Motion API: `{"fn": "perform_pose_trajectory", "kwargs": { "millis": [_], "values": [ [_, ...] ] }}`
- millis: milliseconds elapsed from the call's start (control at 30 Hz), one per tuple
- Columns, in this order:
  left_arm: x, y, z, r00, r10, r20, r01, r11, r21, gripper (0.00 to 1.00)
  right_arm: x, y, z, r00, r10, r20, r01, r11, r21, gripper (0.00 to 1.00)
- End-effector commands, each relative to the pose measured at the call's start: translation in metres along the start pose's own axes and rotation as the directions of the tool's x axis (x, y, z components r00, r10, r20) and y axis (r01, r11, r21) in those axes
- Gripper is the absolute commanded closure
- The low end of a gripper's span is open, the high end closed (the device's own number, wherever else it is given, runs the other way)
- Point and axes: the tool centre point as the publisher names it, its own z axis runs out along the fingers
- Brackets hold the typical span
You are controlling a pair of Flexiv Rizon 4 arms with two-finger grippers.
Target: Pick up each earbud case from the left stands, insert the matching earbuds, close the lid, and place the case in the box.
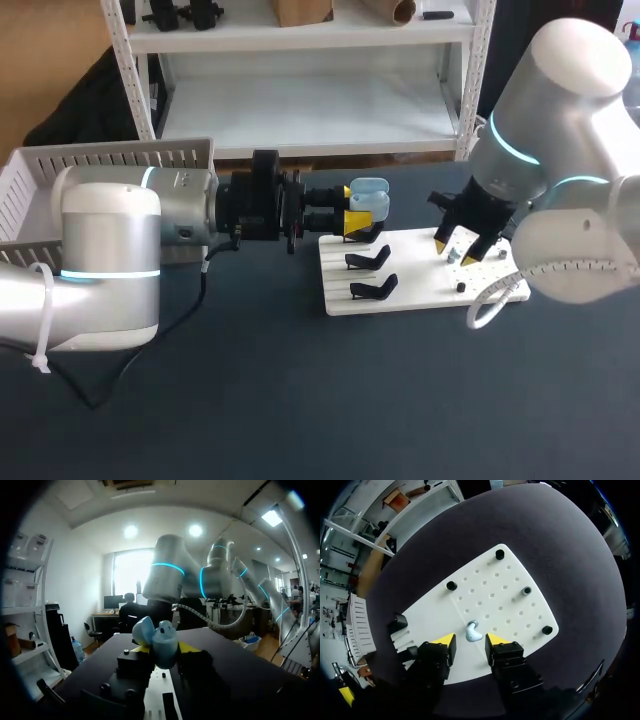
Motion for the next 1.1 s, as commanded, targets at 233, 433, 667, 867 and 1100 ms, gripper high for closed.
{"fn": "perform_pose_trajectory", "kwargs": {
  "millis": [233,433,667,867,1100],
  "values": [
    [0.0008,-0.0003,-0.0004,1.0,0.002,0.003,-0.002,1.0,-0.001,1.0,0.0012,-0.0021,0.0018,1.0,-0.003,-0.002,0.003,1.0,-0.003,0.67],
    [0.0008,-0.0003,-0.0004,1.0,0.002,0.003,-0.002,1.0,-0.001,1.0,0.0014,-0.0018,0.0035,1.0,-0.008,-0.007,0.008,1.0,-0.001,0.72],
    [0.0008,-0.0003,-0.0004,1.0,0.002,0.003,-0.002,1.0,-0.001,1.0,0.0004,-0.0025,0.0051,1.0,-0.009,-0.013,0.009,1.0,0.002,0.72],
    [0.0008,-0.0003,-0.0004,1.0,0.002,0.003,-0.002,1.0,-0.001,1.0,-0.0008,-0.0029,0.0057,1.0,-0.012,-0.014,0.012,1.0,0.002,0.73],
    [0.0008,-0.0003,-0.0004,1.0,0.002,0.003,-0.002,1.0,-0.001,1.0,-0.0017,-0.0024,0.0048,1.0,-0.017,-0.013,0.017,1.0,0.0,0.71]
  ]
}}
